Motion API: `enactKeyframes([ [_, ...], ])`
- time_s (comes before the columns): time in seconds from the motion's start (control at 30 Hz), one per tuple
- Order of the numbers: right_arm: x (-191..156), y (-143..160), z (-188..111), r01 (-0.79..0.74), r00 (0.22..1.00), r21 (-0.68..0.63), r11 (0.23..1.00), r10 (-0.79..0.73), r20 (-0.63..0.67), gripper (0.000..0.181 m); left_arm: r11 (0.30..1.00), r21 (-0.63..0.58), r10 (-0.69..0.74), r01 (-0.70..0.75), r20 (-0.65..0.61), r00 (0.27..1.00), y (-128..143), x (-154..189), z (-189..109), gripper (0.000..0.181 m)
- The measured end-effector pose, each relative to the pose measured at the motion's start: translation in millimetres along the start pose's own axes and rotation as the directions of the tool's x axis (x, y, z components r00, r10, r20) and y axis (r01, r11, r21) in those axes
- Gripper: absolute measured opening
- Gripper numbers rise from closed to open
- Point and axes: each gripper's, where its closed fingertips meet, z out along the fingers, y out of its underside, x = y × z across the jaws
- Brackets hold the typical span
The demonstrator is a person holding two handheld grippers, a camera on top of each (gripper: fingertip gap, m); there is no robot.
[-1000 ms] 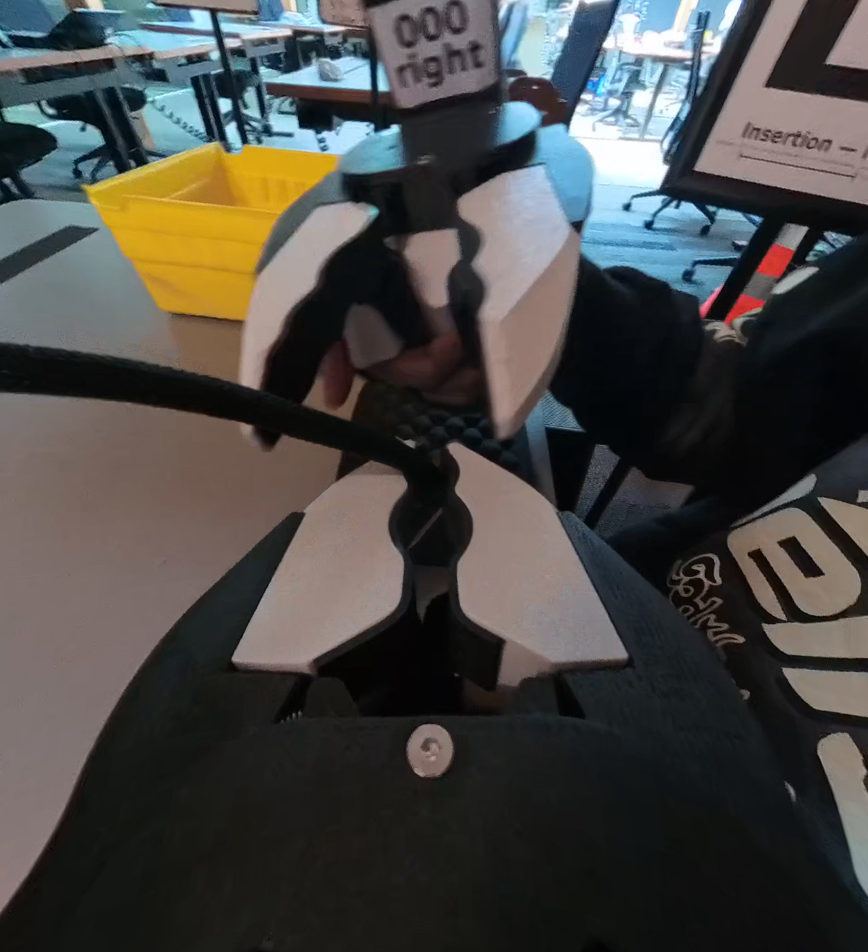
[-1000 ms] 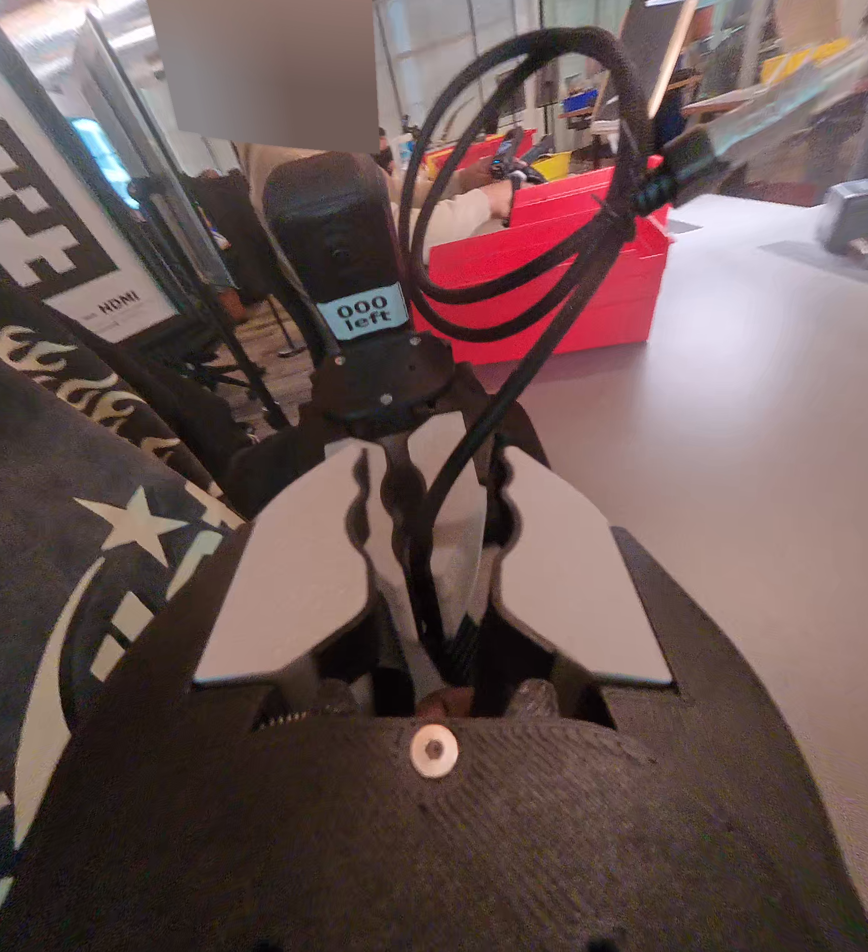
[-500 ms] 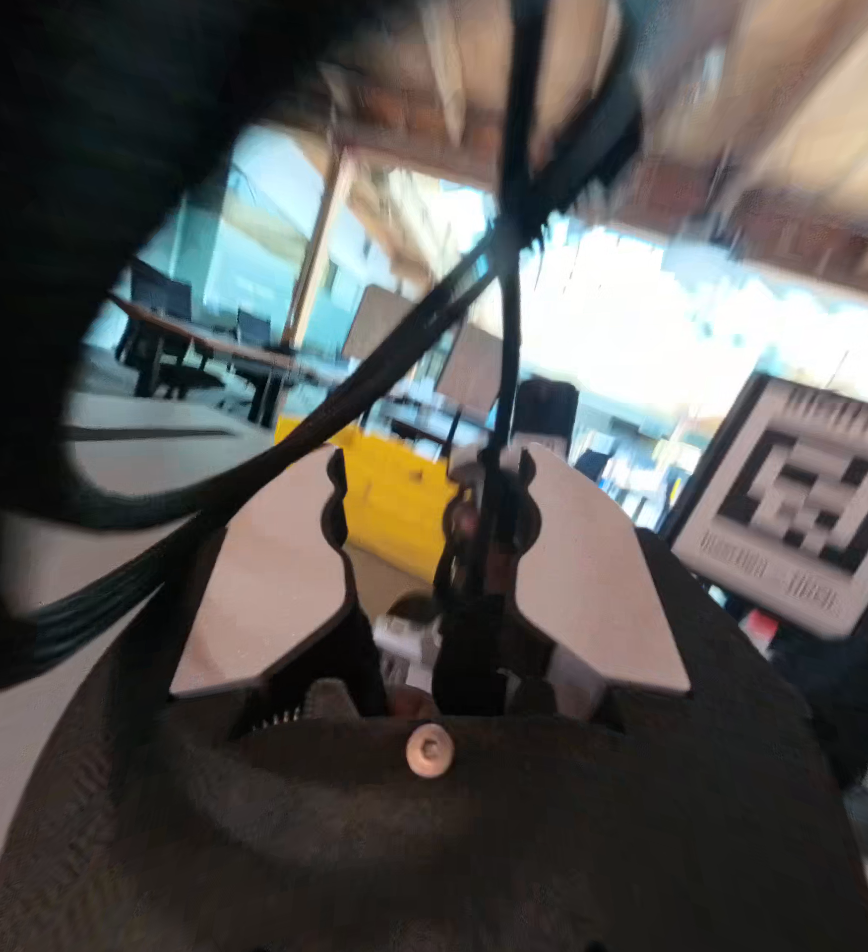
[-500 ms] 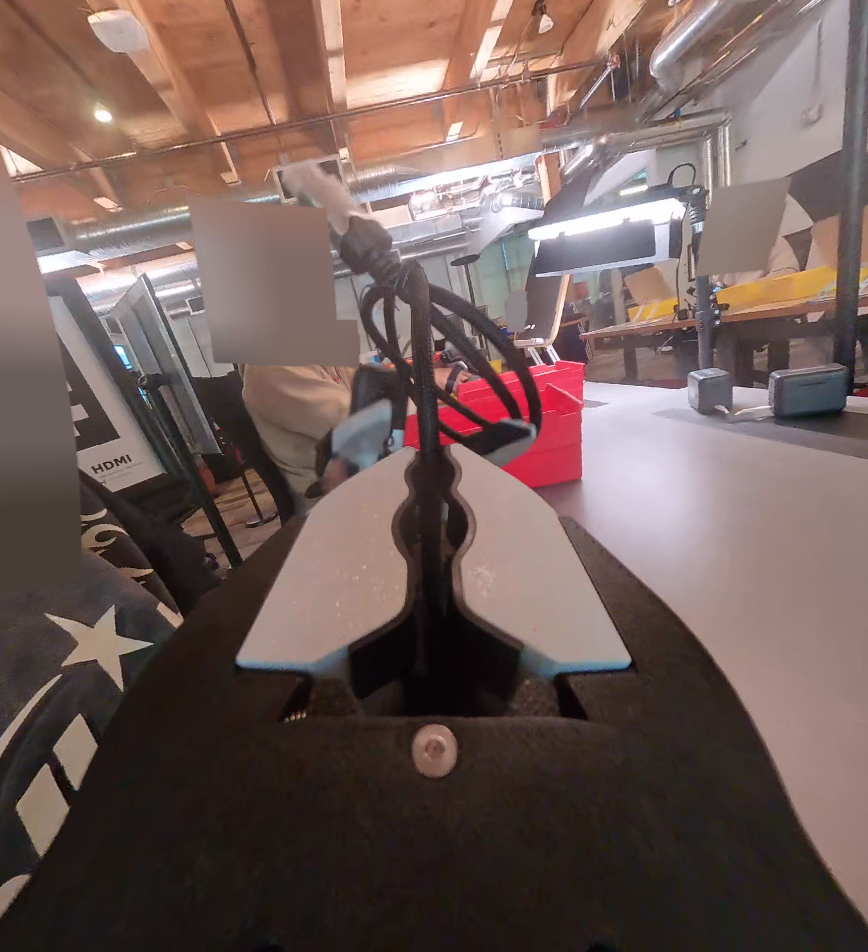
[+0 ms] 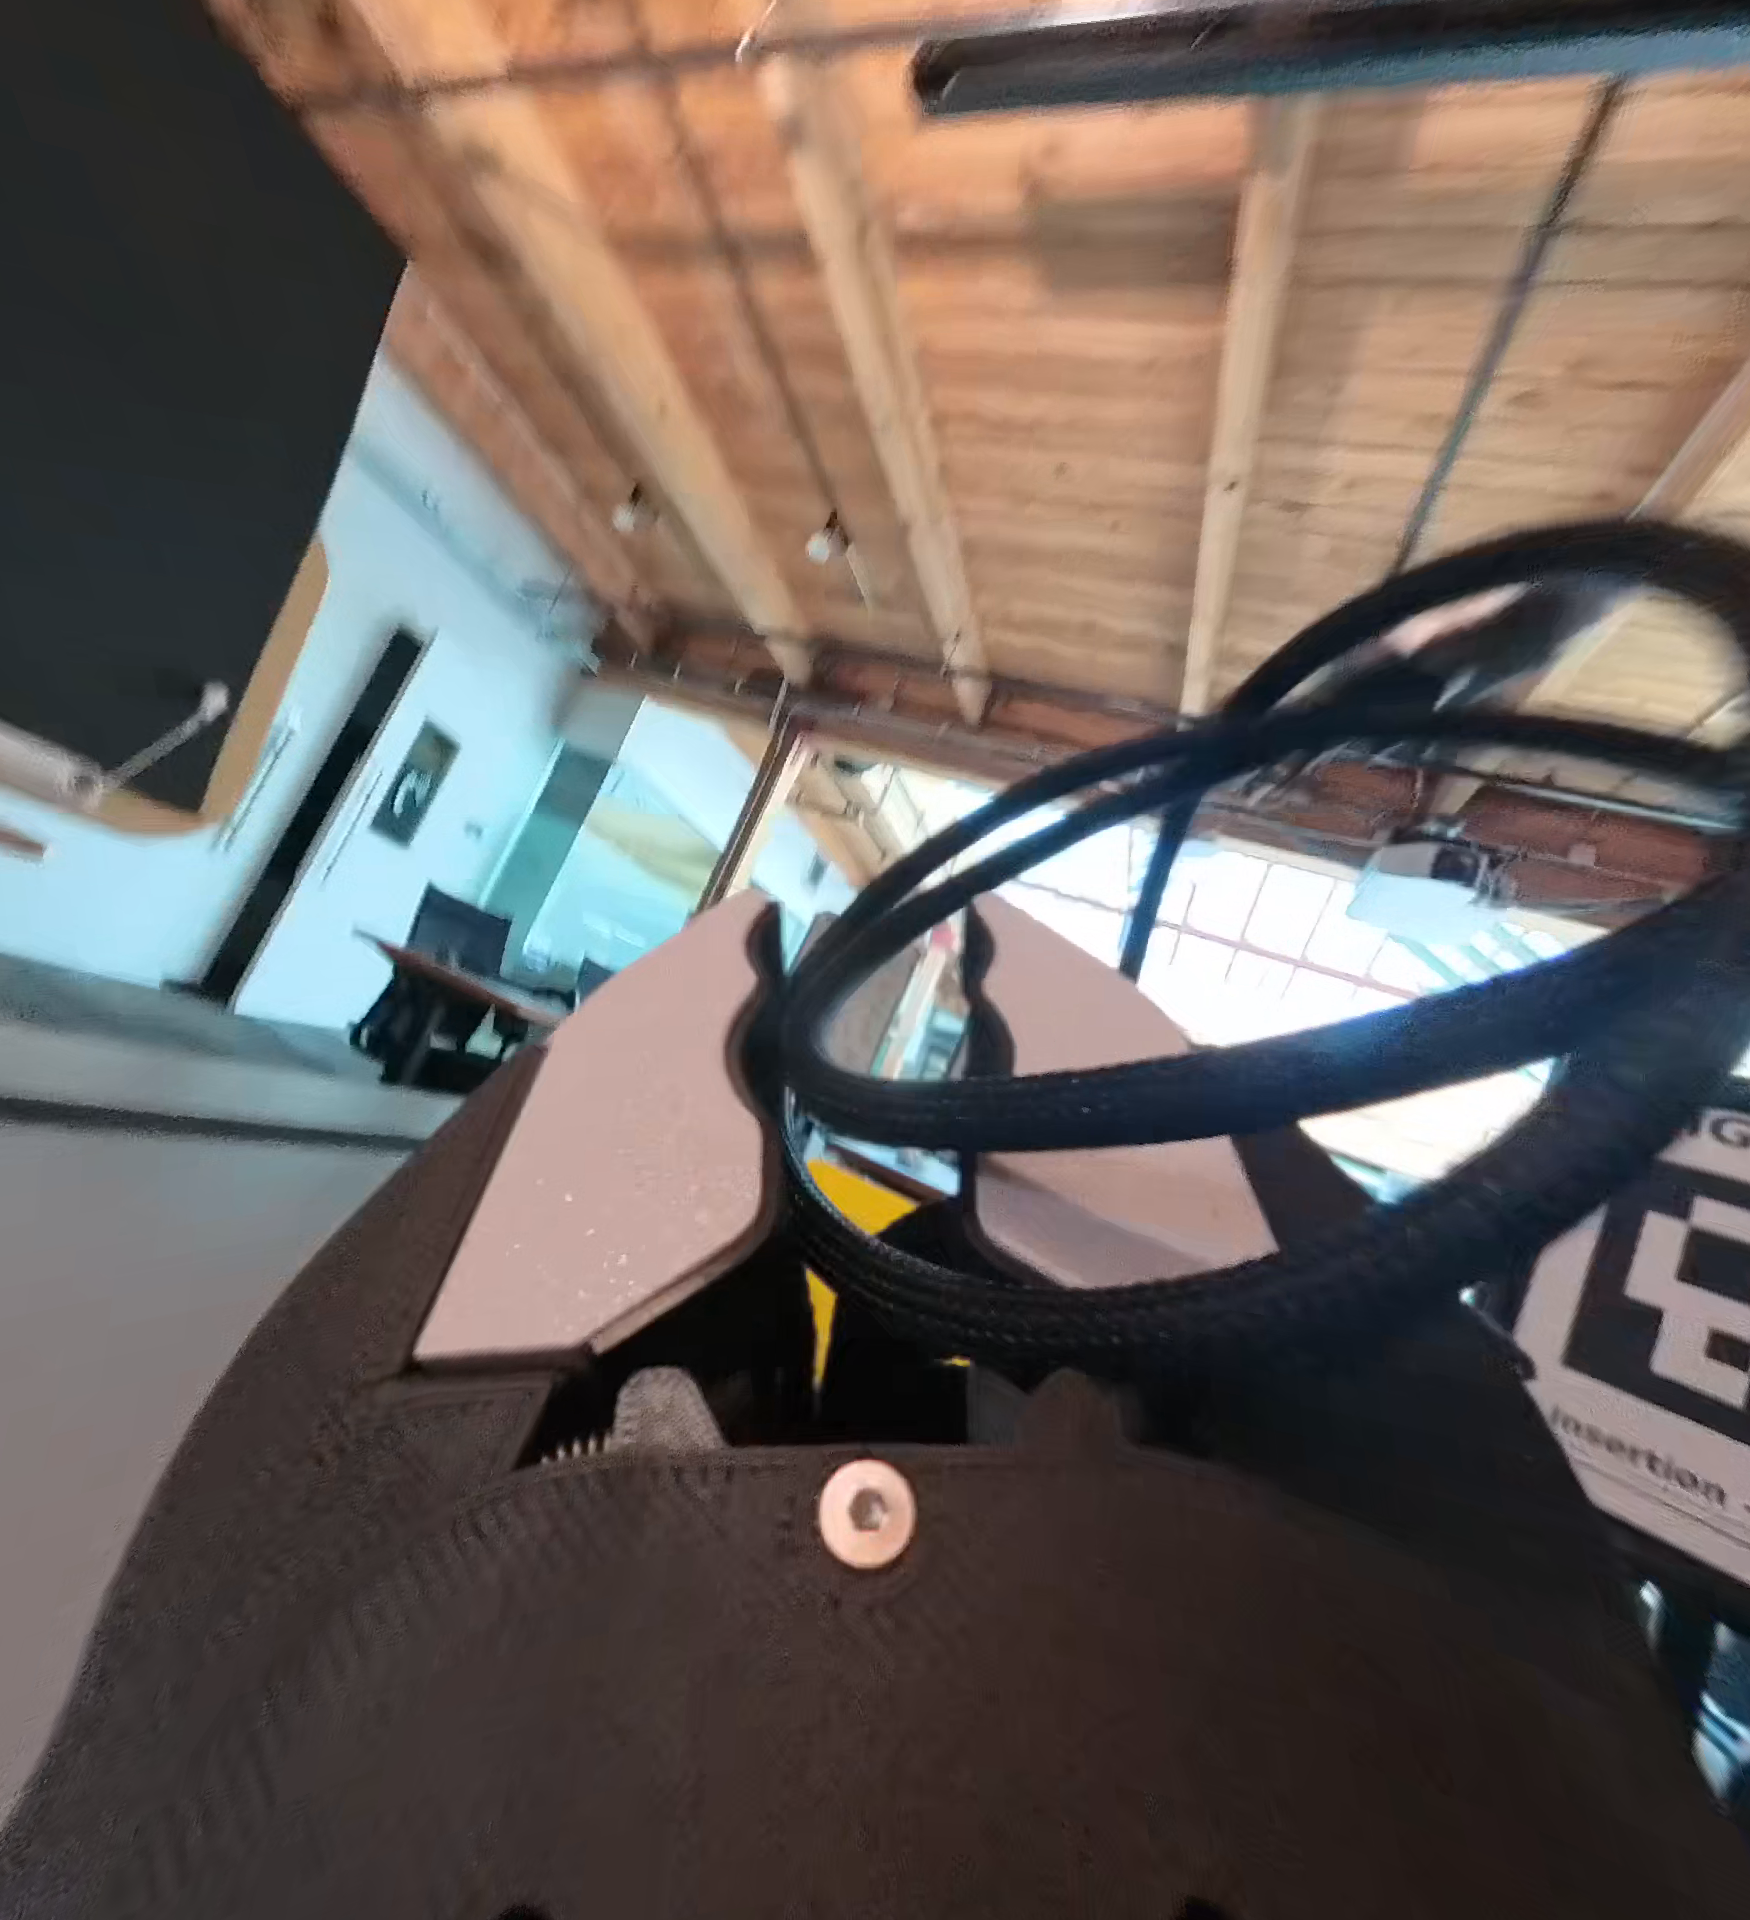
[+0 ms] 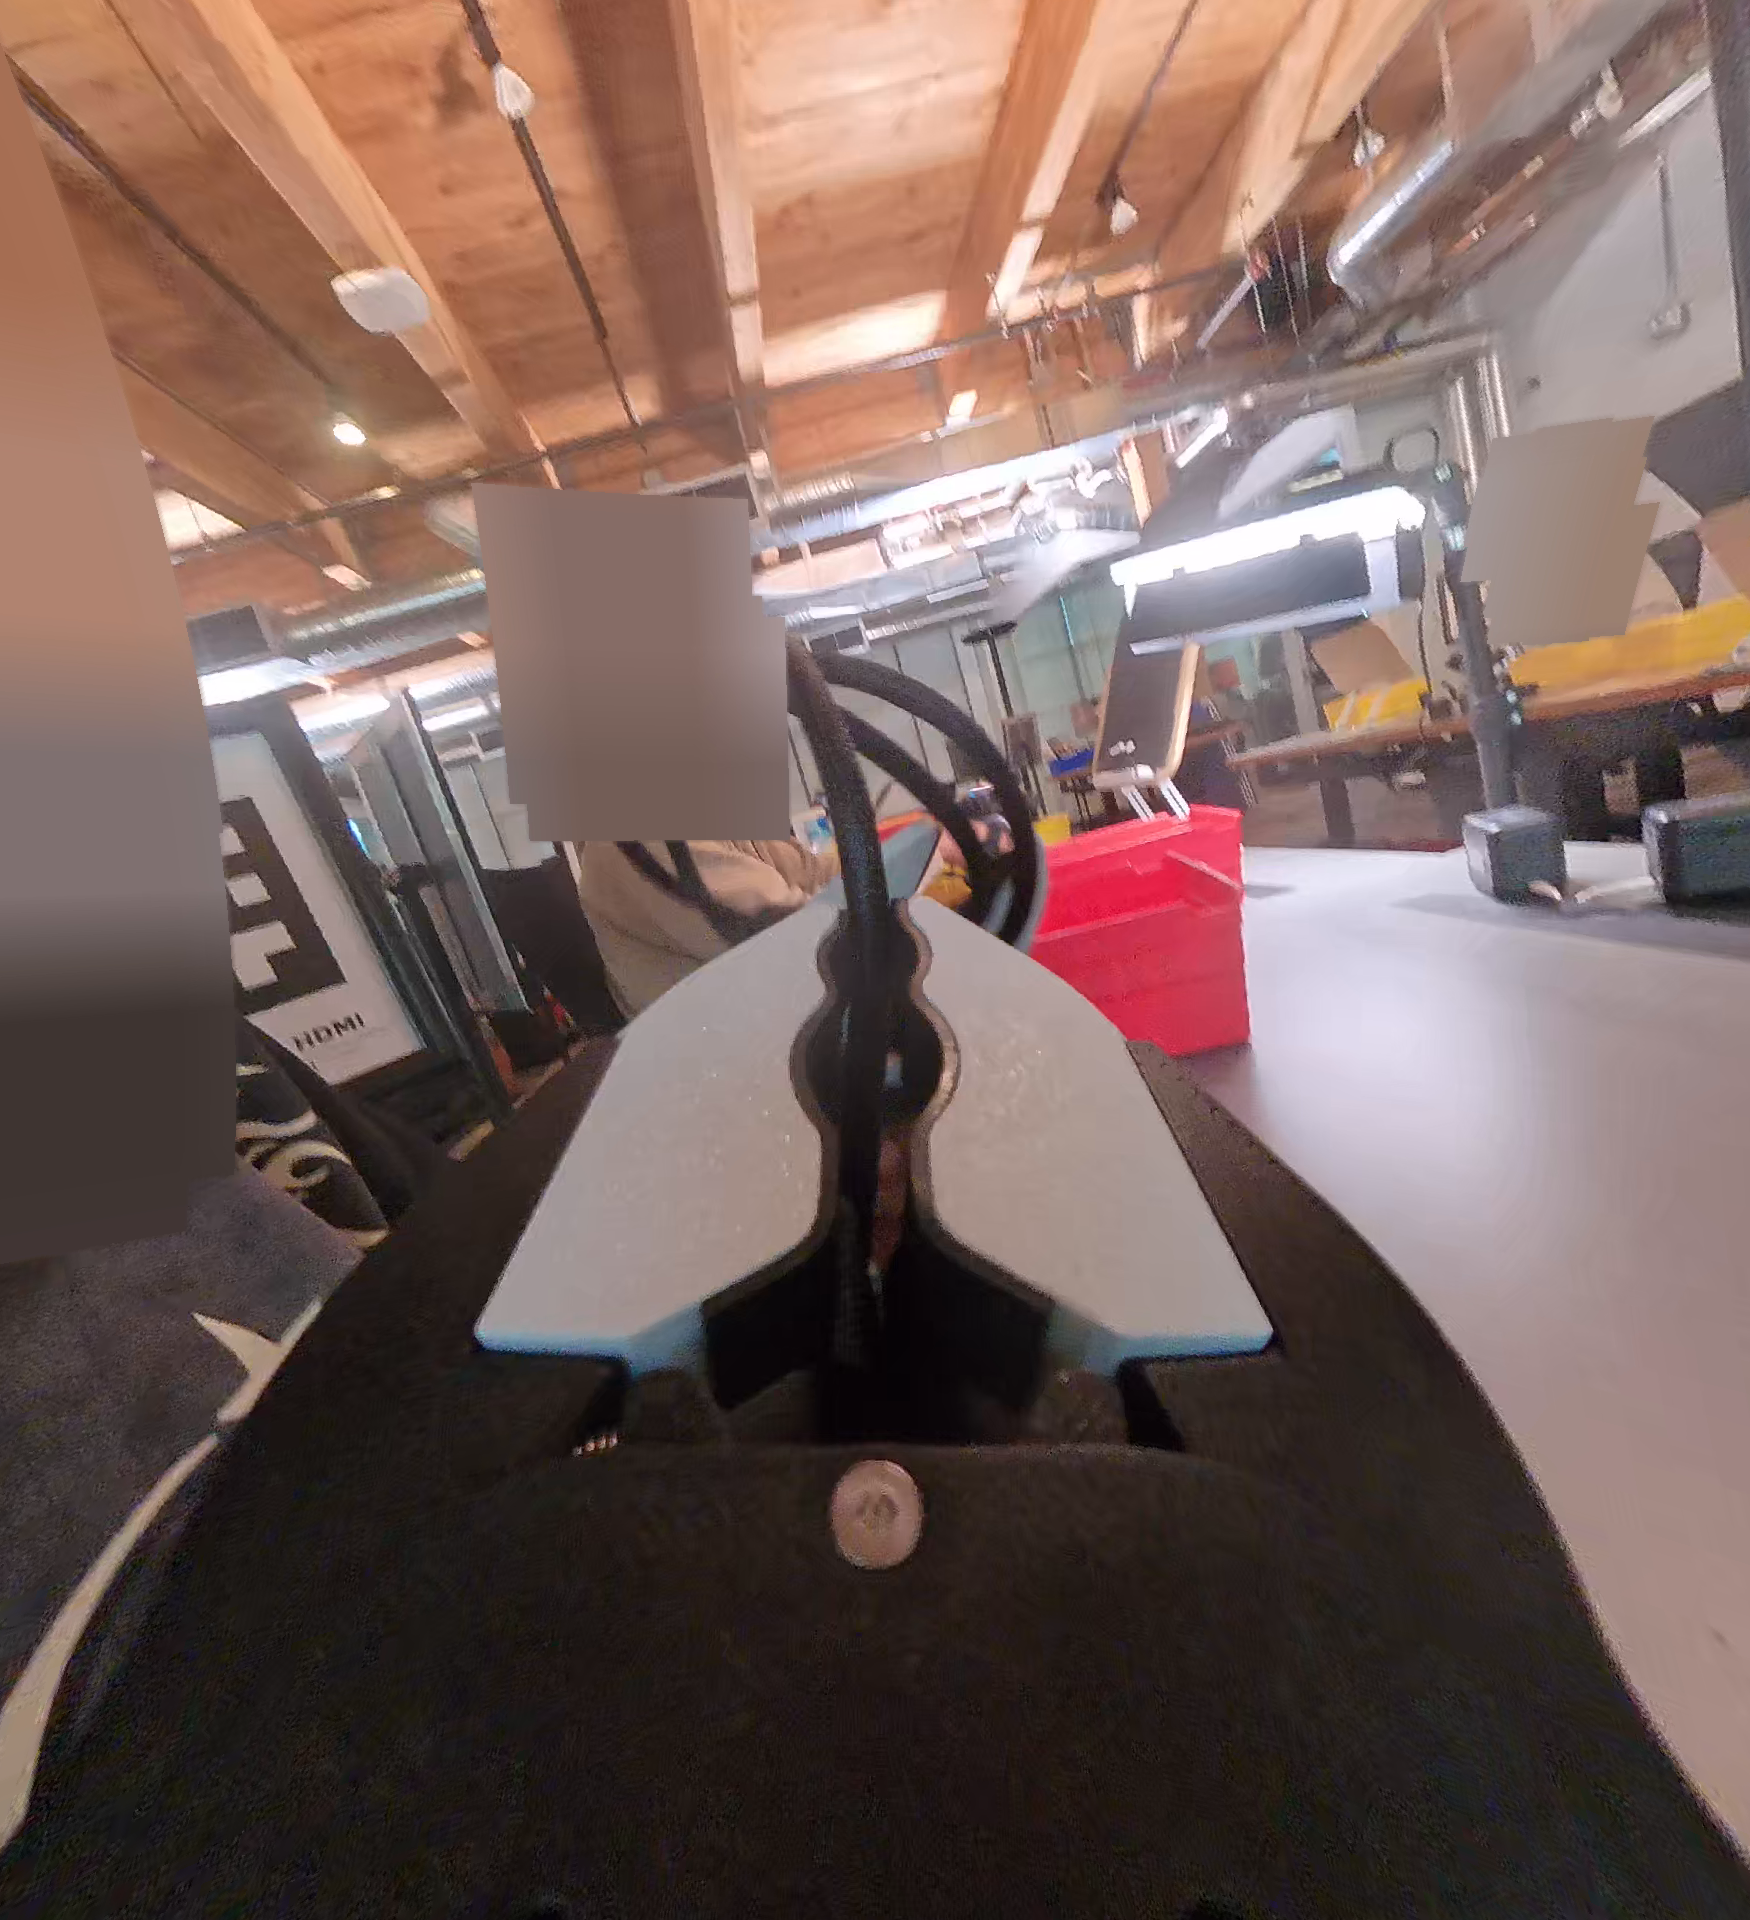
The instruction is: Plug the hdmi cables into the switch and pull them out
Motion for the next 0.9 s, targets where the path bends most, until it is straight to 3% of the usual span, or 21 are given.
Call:
enactKeyframes([
  [0.07,4,15,-3,0.023,1.000,-0.075,0.997,-0.024,-0.008,0.008,0.994,-0.091,0.059,-0.054,0.056,0.997,1,-8,0,0.010],
  [0.13,8,30,-5,0.081,0.995,-0.186,0.979,-0.090,-0.045,0.012,0.979,-0.188,0.089,-0.077,0.056,0.994,3,-8,0,0.006],
  [0.17,13,37,-7,0.137,0.984,-0.249,0.959,-0.160,-0.076,0.021,0.969,-0.237,0.089,-0.072,0.062,0.994,4,-8,1,0.006],
  [0.23,23,38,-10,0.299,0.922,-0.347,0.889,-0.364,-0.136,0.058,0.936,-0.343,0.099,-0.073,0.059,0.993,8,-5,3,0.005],
  [0.3,17,33,-7,0.508,0.804,-0.398,0.764,-0.587,-0.100,0.077,0.917,-0.392,0.106,-0.076,0.054,0.993,9,0,5,0.004],
  [0.37,1,24,2,0.705,0.625,-0.386,0.595,-0.778,-0.056,0.080,0.897,-0.435,0.110,-0.076,0.052,0.993,14,3,7,0.005],
  [0.43,-17,19,10,0.845,0.428,-0.347,0.407,-0.904,-0.016,0.069,0.877,-0.473,0.112,-0.082,0.036,0.993,24,7,7,0.005],
  [0.5,-26,20,12,0.901,0.301,-0.334,0.276,-0.953,0.024,0.034,0.874,-0.483,0.080,-0.060,0.021,0.997,32,11,7,0.005],
  [0.57,-26,16,11,0.887,0.339,-0.340,0.314,-0.940,0.017,0.014,0.853,-0.521,0.036,-0.032,-0.001,0.999,42,13,5,0.005],
  [0.63,-22,13,6,0.826,0.479,-0.354,0.438,-0.877,0.032,0.009,0.795,-0.607,-0.016,-0.020,-0.055,0.998,54,18,-2,0.009],
  [0.7,-15,9,4,0.787,0.533,-0.383,0.484,-0.846,0.027,0.008,0.751,-0.659,-0.015,-0.047,-0.088,0.996,55,19,-8,0.033],
  [0.77,-10,8,6,0.784,0.508,-0.432,0.446,-0.861,0.032,0.008,0.654,-0.740,0.084,-0.158,-0.137,0.987,59,13,-23,0.056],
  [0.9,8,0,4,0.742,0.412,-0.581,0.334,-0.911,0.002,0.008,0.406,-0.841,0.364,-0.359,-0.211,0.907,45,-14,-64,0.064],
])
